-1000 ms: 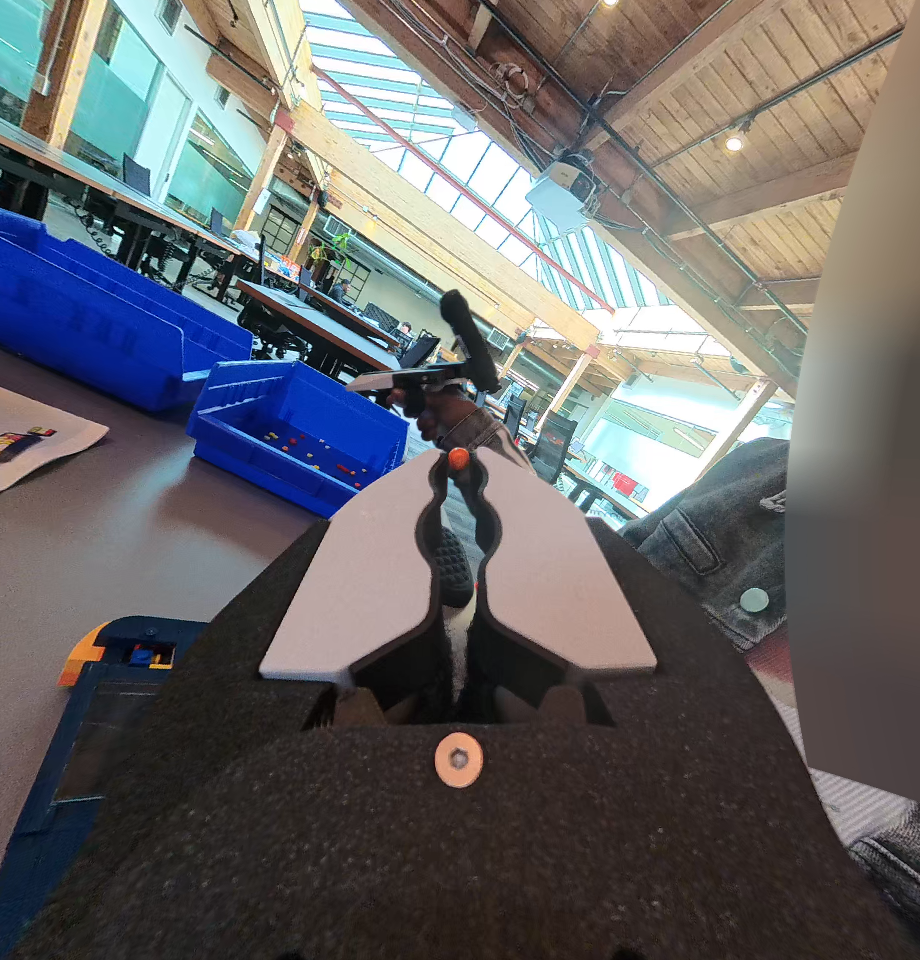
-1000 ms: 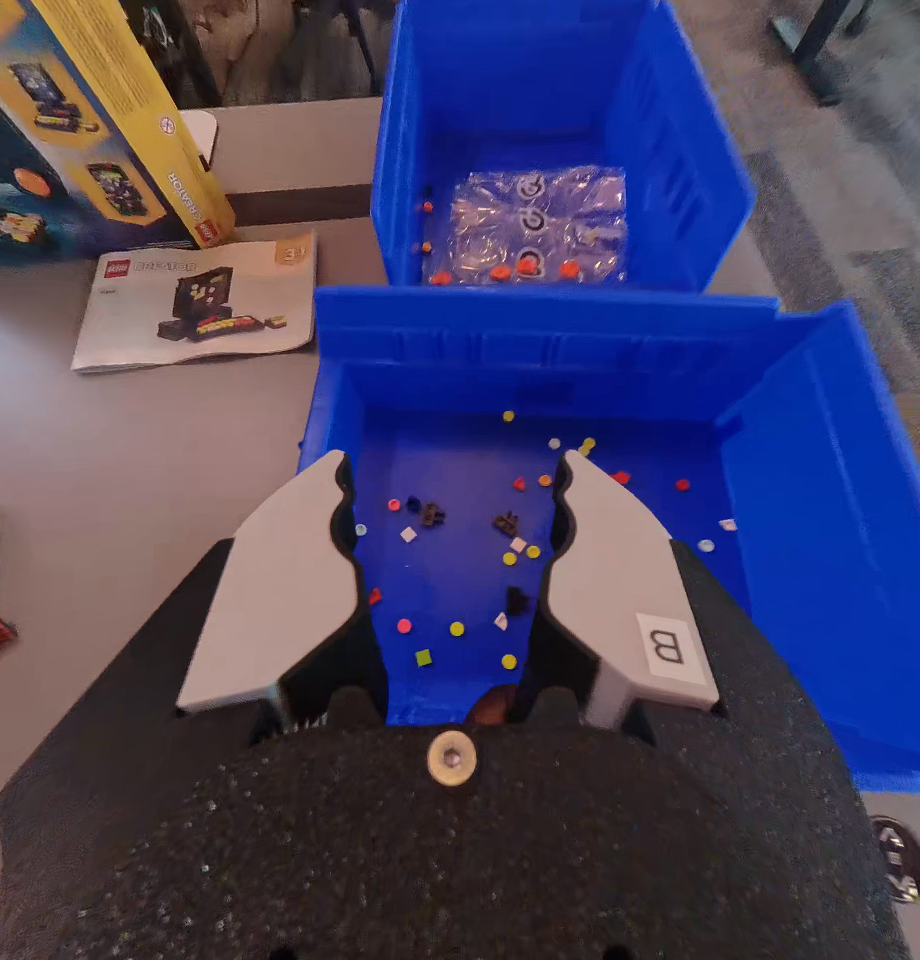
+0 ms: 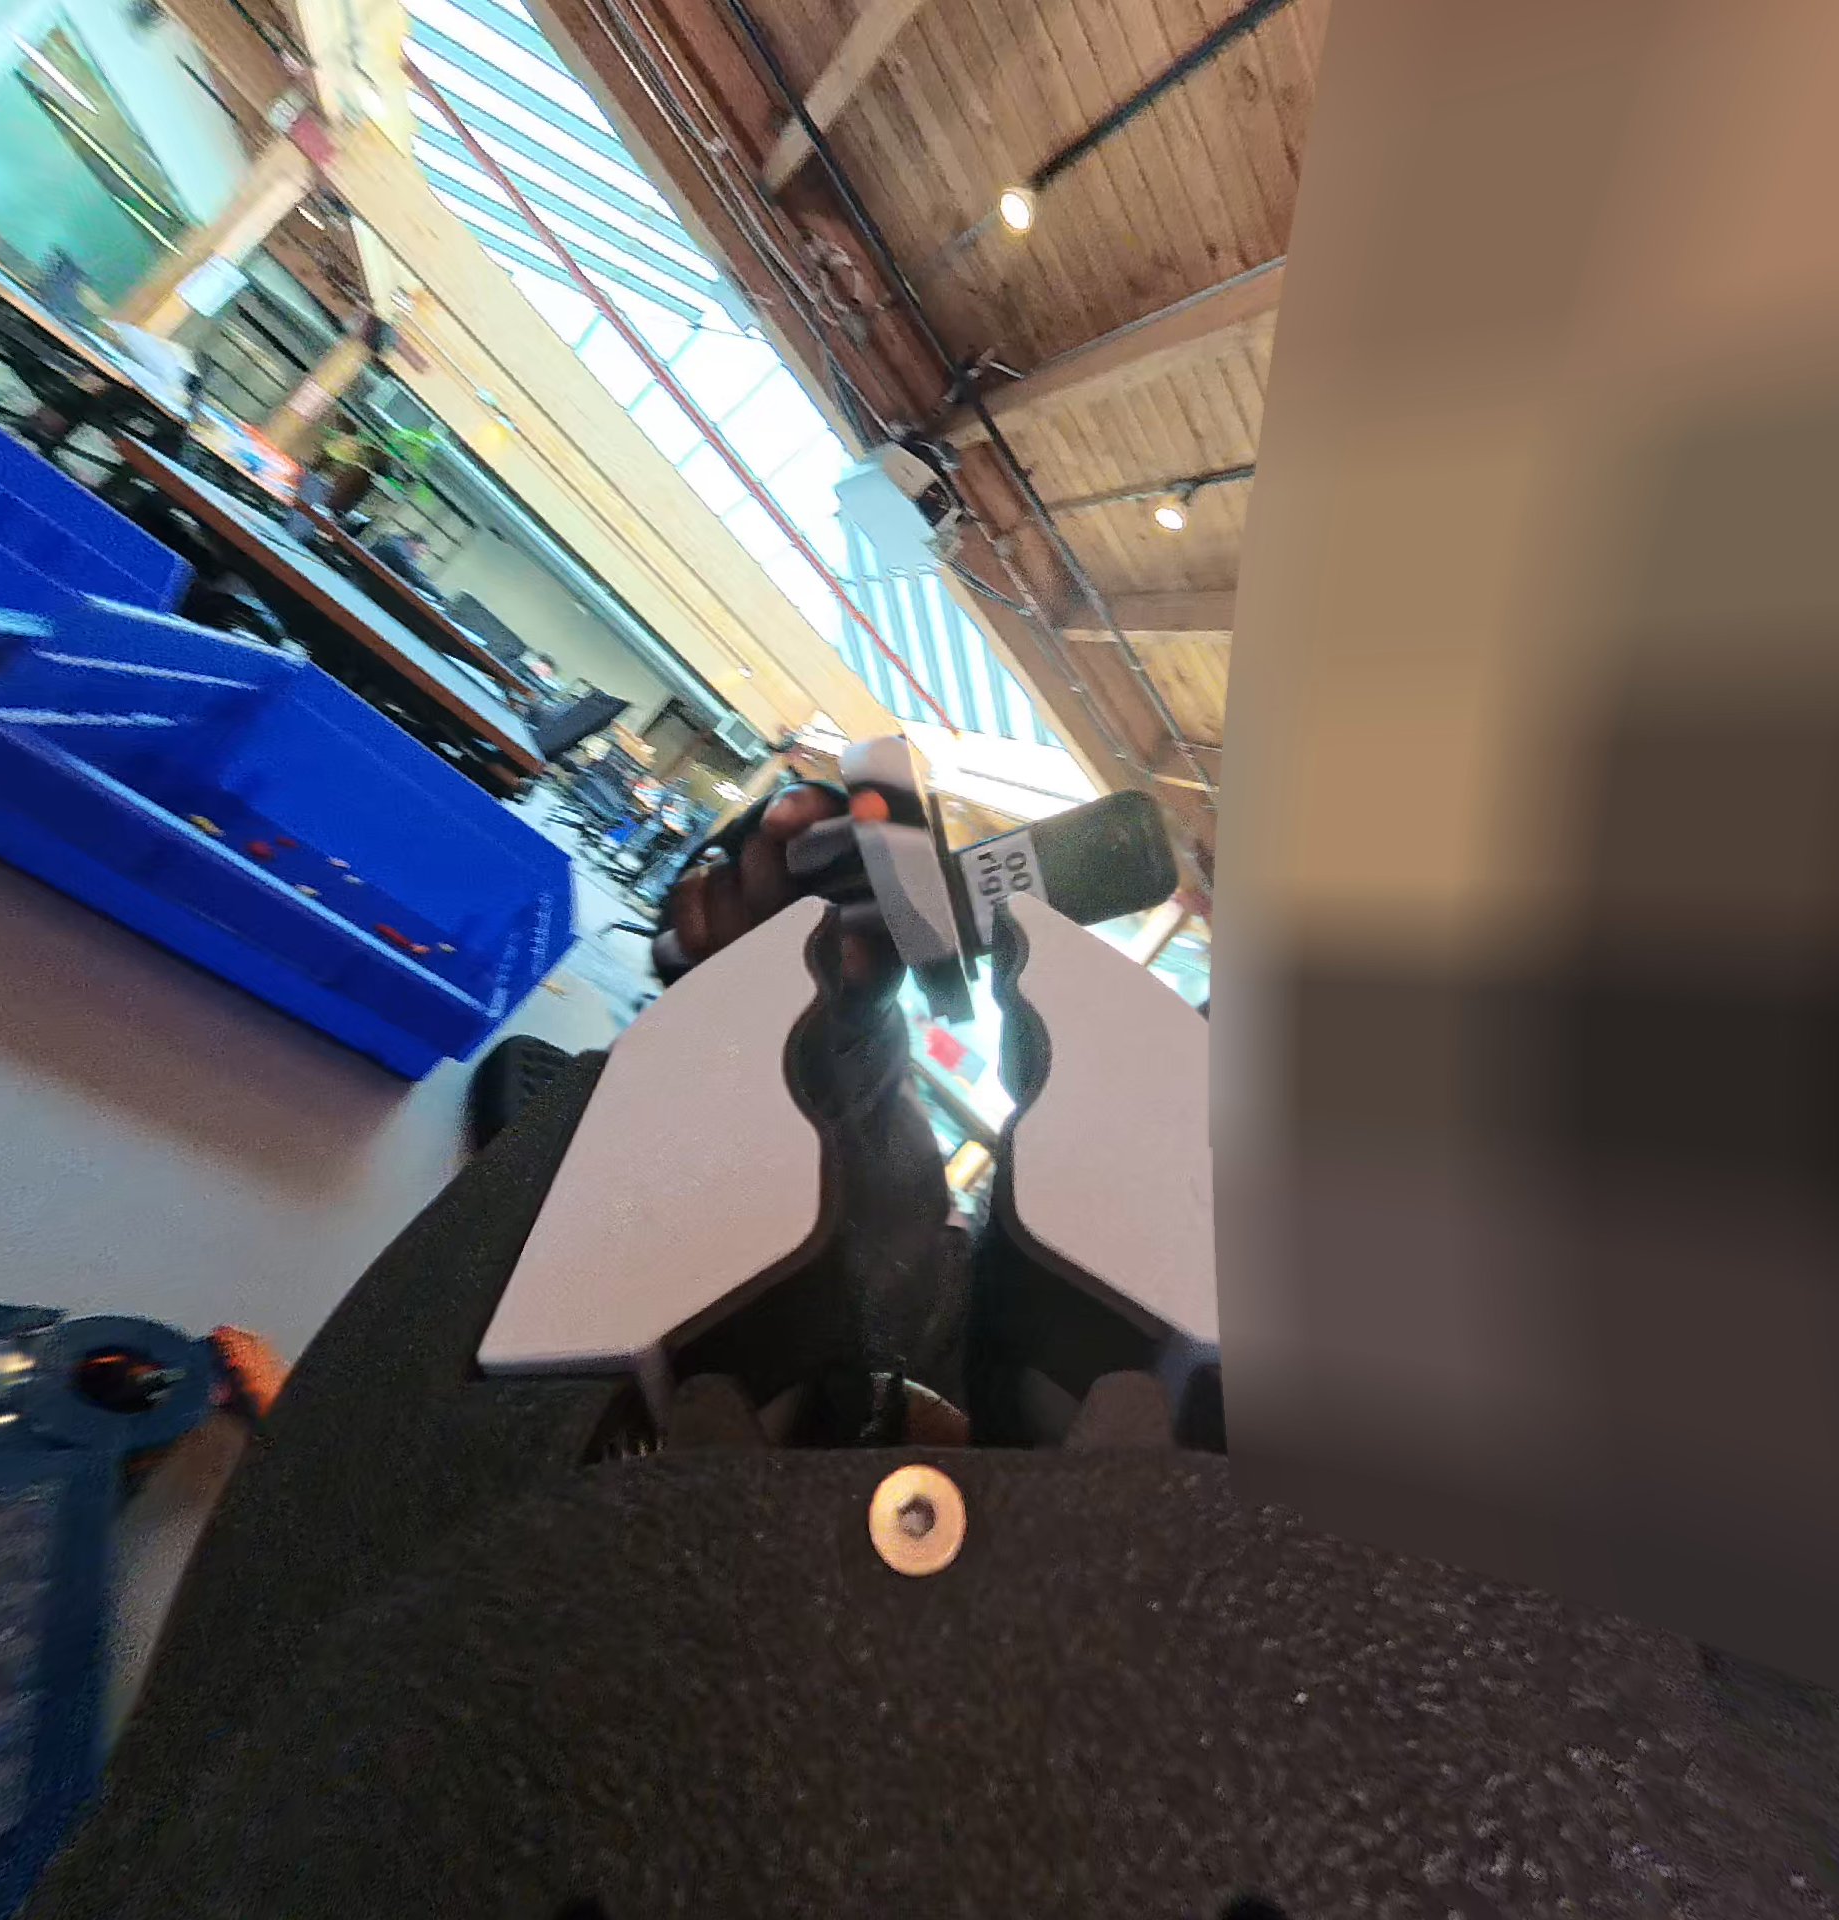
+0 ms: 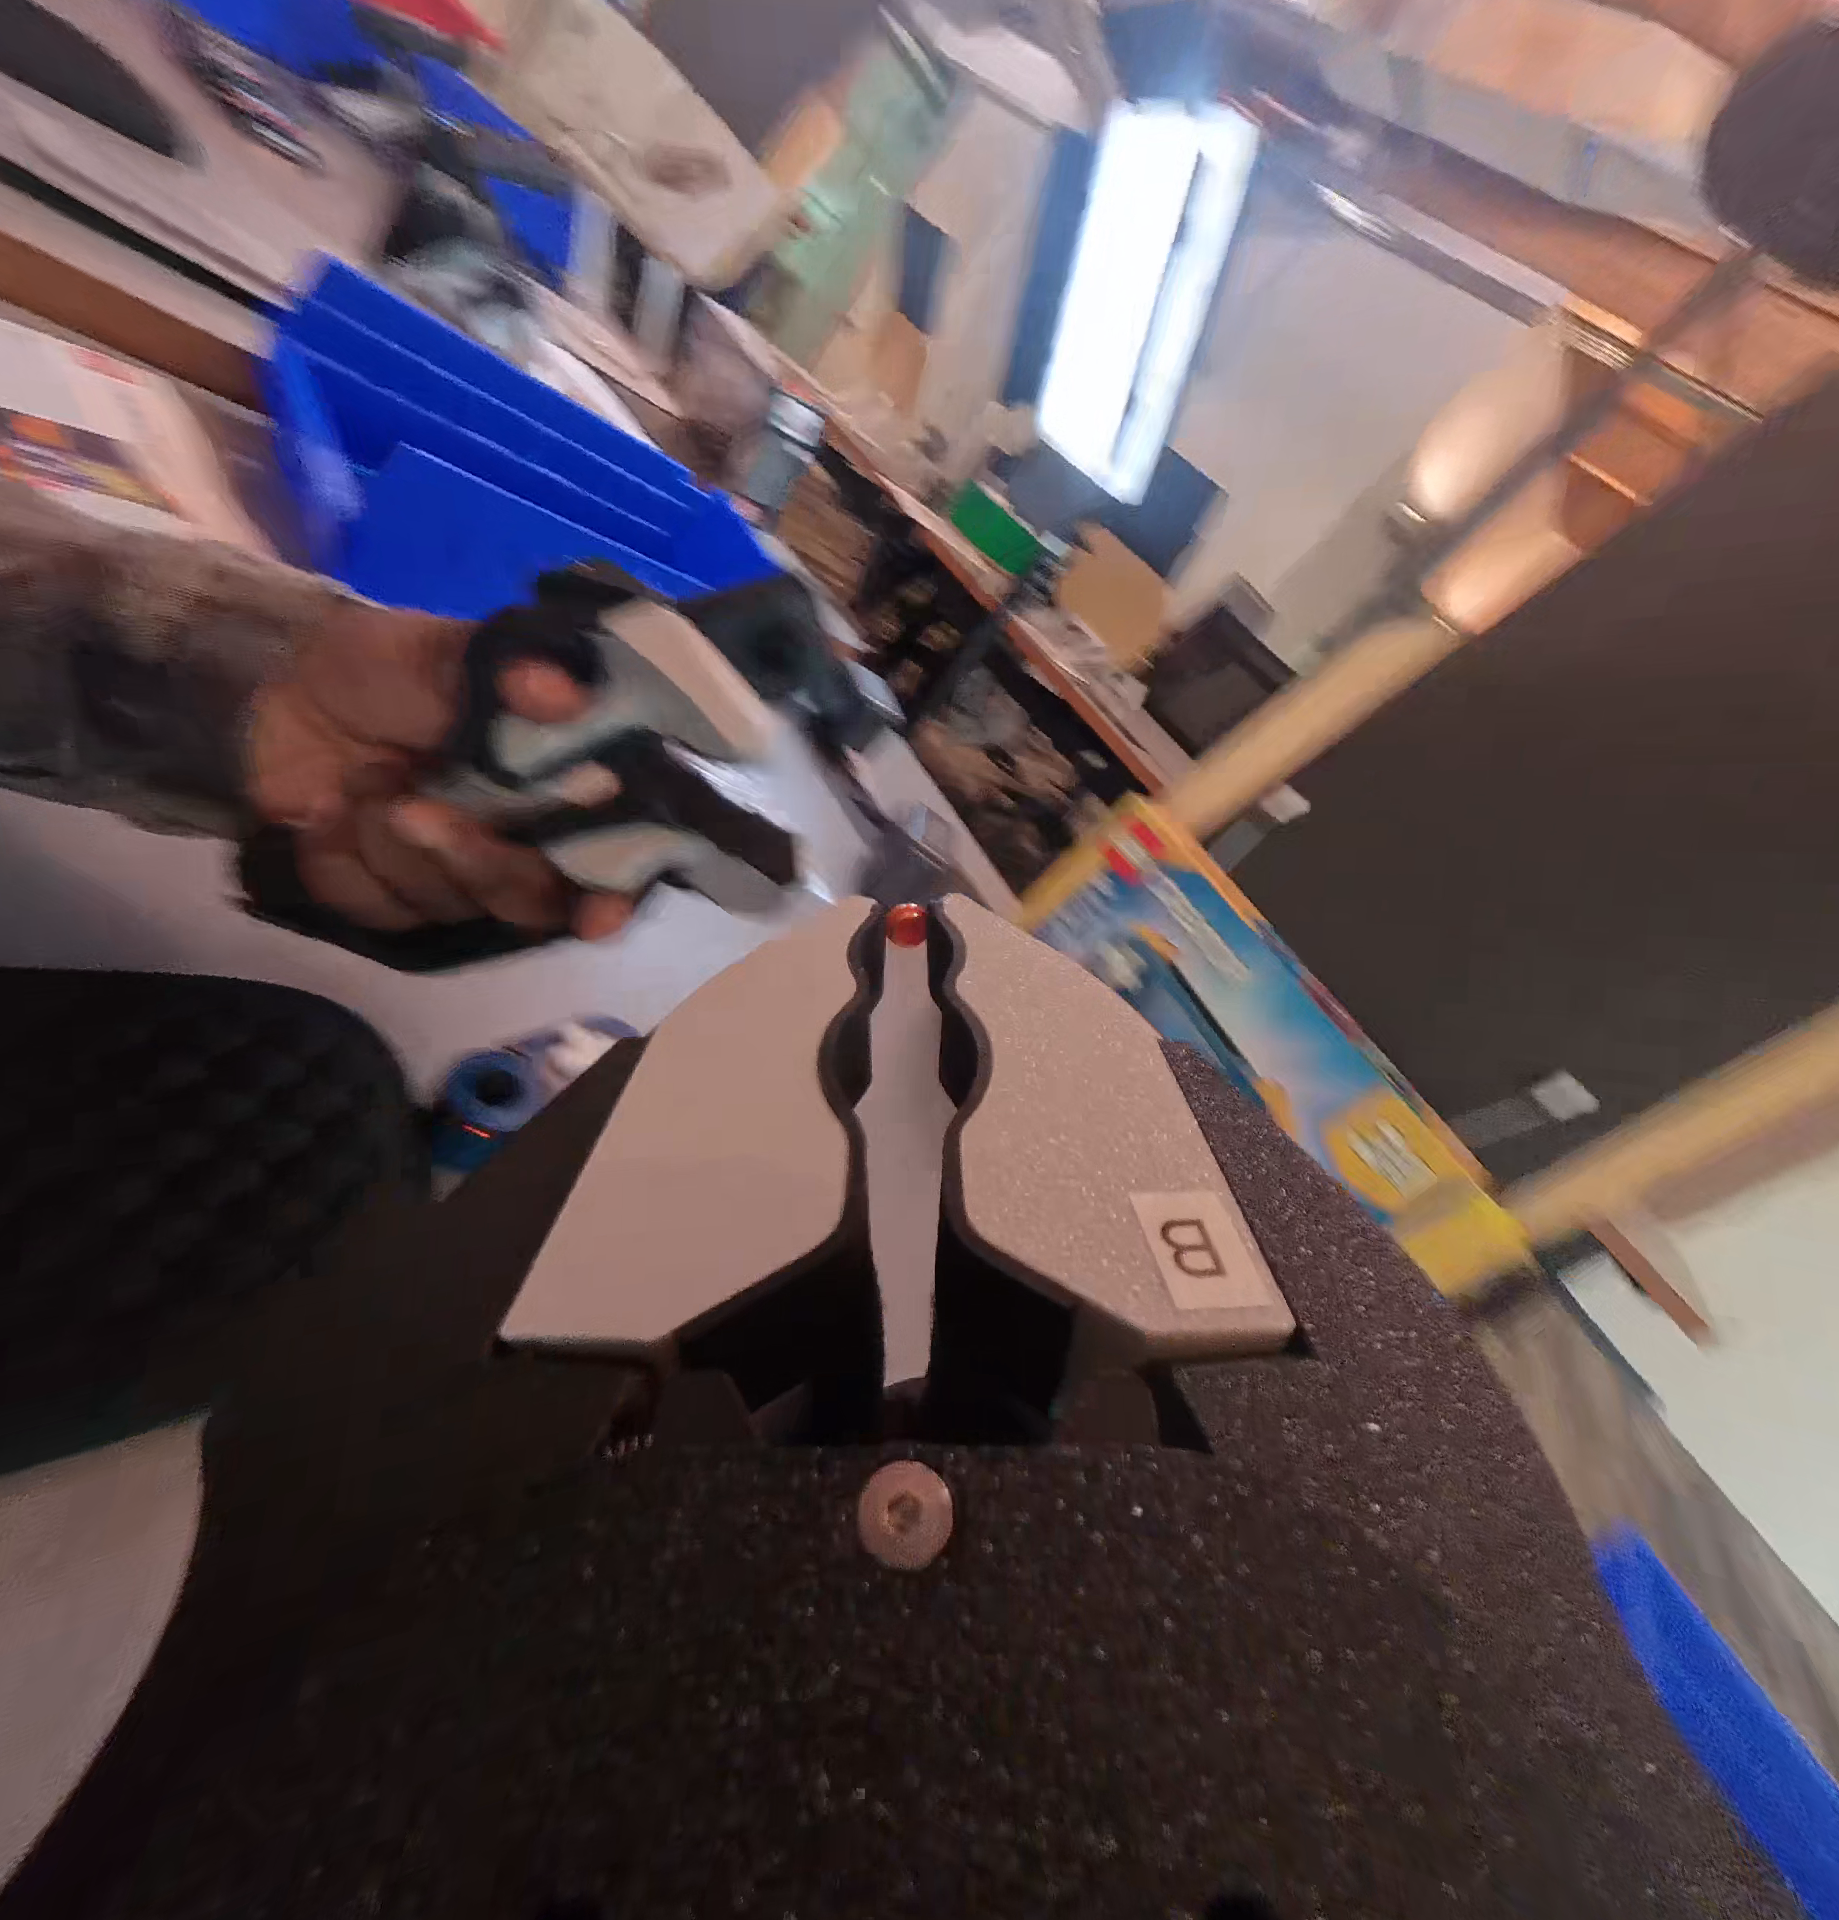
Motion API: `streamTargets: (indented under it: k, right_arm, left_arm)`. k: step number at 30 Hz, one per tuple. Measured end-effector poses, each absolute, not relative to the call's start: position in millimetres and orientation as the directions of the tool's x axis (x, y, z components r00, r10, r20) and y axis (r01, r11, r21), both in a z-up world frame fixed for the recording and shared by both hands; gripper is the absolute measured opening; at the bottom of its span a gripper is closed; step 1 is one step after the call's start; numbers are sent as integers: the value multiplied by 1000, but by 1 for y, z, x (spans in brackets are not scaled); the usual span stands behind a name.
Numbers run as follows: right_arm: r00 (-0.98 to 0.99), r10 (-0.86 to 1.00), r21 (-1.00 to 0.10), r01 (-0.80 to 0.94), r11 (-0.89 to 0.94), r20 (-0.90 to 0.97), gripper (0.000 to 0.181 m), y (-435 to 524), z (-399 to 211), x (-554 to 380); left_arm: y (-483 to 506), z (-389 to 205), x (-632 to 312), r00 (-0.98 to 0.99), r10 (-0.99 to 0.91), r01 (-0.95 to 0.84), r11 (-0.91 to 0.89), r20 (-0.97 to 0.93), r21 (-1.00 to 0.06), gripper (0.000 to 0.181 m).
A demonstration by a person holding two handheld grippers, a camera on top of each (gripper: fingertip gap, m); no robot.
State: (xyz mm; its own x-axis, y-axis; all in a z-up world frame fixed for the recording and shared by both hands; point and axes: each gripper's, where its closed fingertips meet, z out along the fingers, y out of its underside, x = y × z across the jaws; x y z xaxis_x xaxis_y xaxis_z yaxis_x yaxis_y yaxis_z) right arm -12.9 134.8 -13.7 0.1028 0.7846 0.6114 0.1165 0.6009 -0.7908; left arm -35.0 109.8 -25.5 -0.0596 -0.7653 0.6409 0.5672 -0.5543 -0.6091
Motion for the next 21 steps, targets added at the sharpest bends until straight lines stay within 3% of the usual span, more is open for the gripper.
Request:
streamTargets:
  k: [1,3,6,7,9,10,17,21]
  right_arm:
    - [195,771,-795,184,578,606,7,159,-11,3]
    - [418,693,-808,358,468,587,7,219,-7,54]
    - [667,482,-796,593,118,568,7,302,-27,160]
    - [682,472,-757,651,-45,559,18,318,-48,190]
    - [711,489,-658,684,-314,506,55,333,-89,233]
    - [717,504,-636,682,-362,482,58,336,-102,242]
    - [744,510,-694,635,-339,431,52,336,-111,247]
    - [659,706,-808,549,-215,260,47,307,-103,183]
  left_arm:
    - [114,-28,-39,-6,-768,578,-525,640,-625,28]
    - [123,-32,-45,105,-764,586,-470,636,-660,30]
    - [127,-39,-46,206,-758,550,-433,619,-714,31]
    - [127,-41,-44,222,-757,534,-433,614,-726,31]
    - [126,-43,-40,234,-757,511,-437,609,-740,31]
    - [126,-44,-38,236,-757,503,-441,609,-743,31]
    - [128,-50,-37,243,-747,487,-458,619,-744,31]
    - [131,-54,-40,276,-739,477,-450,614,-755,31]
